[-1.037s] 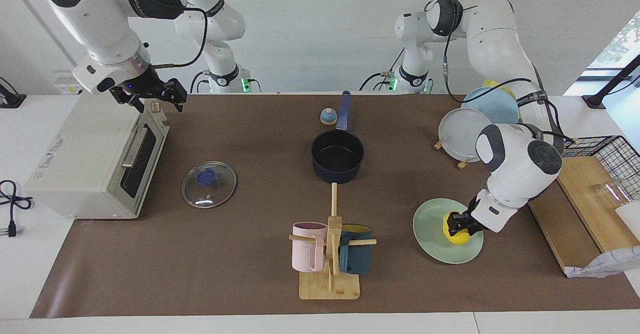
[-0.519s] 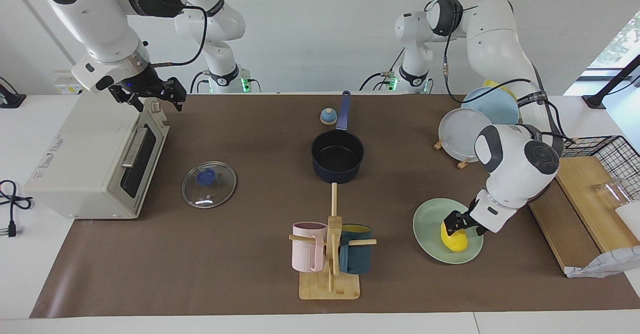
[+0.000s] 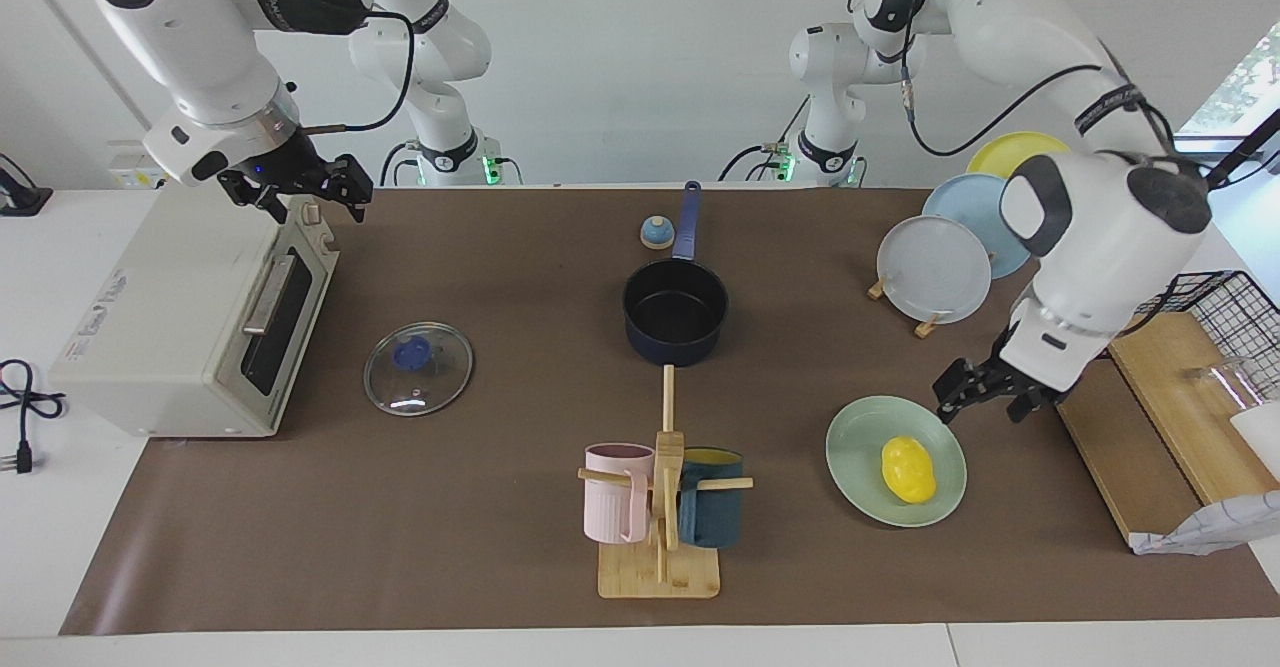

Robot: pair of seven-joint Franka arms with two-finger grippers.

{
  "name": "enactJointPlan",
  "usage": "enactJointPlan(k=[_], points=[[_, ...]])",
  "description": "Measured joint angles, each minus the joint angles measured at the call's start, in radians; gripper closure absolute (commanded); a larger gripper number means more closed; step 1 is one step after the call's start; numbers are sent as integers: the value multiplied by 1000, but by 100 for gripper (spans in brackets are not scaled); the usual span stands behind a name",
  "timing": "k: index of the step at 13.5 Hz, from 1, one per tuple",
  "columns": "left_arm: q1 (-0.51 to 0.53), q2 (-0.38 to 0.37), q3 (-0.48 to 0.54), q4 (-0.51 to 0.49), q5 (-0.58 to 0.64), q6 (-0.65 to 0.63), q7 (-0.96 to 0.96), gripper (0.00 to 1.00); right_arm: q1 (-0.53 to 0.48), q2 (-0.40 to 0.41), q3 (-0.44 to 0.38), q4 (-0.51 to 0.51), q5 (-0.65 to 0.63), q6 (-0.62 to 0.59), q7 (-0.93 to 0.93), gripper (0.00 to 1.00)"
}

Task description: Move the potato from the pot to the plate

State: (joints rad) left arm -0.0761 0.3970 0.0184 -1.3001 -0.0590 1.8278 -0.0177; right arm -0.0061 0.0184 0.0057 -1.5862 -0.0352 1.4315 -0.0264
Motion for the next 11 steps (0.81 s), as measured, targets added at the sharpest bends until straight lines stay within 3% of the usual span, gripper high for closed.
enactJointPlan(k=[6,11], points=[[5,-253,25,-23,0,-355,1,0,0,0,0,0,0,0,0,0],[1,-444,21,-302,2,-356,2,0,0,0,0,0,0,0,0,0]])
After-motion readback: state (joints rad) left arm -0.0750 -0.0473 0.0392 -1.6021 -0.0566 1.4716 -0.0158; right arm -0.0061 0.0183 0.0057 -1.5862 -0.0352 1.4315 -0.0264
